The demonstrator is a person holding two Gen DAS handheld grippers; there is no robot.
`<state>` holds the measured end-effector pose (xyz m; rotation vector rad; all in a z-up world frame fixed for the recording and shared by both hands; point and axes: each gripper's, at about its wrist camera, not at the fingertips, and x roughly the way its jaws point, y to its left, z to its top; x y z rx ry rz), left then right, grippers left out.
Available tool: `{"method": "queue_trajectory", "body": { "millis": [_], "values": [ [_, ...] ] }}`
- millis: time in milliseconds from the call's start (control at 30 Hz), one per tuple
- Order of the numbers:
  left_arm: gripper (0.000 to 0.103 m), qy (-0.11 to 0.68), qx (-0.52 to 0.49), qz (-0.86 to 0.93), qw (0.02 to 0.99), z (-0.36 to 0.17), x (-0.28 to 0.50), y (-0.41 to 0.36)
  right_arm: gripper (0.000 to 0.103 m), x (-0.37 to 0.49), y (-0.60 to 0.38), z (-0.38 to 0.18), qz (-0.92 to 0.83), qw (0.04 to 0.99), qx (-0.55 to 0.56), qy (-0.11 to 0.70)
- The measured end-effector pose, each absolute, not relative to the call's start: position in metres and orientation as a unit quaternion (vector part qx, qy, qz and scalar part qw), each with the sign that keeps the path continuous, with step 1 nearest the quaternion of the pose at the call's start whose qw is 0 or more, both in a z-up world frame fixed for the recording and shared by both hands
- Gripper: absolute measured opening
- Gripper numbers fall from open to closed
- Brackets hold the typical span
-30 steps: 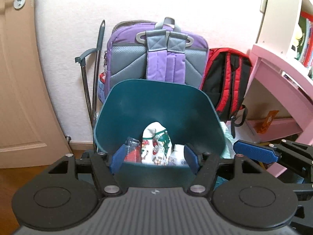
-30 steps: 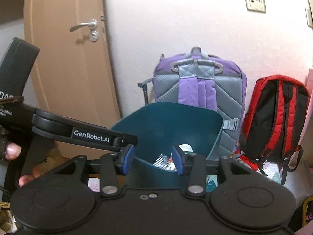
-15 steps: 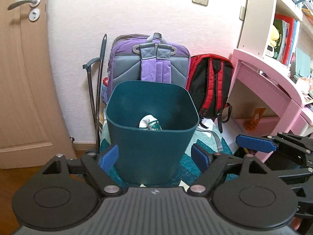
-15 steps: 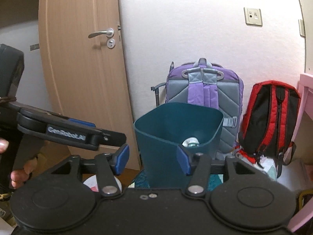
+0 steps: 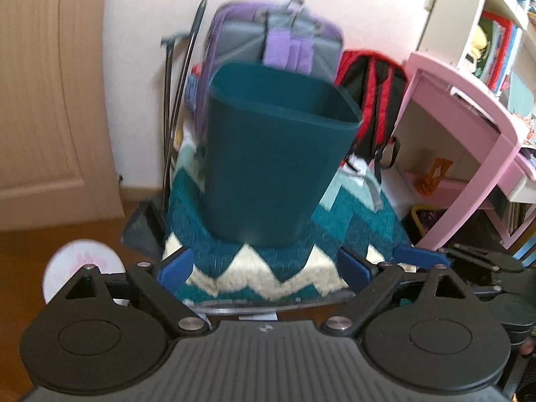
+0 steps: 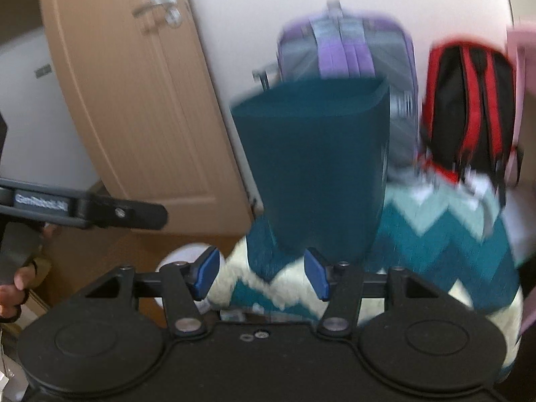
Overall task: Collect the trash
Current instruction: 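Move both tools back down toward the remaining trash on the floor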
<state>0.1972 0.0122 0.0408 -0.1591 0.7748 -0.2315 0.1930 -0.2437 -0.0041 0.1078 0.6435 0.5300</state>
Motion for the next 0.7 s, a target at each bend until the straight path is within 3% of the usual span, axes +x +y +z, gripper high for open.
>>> {"method": "queue_trajectory", "body": {
  "millis": [67,700],
  "values": [
    [0.099,0.387,-0.096,-0.11,0.911,0.014,0.203,0.023,0.056,0.201,-0.239,-0.032,0.249,0.905,0.06,0.339],
    [0.1,0.594,-0.191,0.064,0.779,-0.331,0.294,0.08,0.056,0.3,-0.225,-0.333,0.107,0.819,0.101,0.555]
  ]
}}
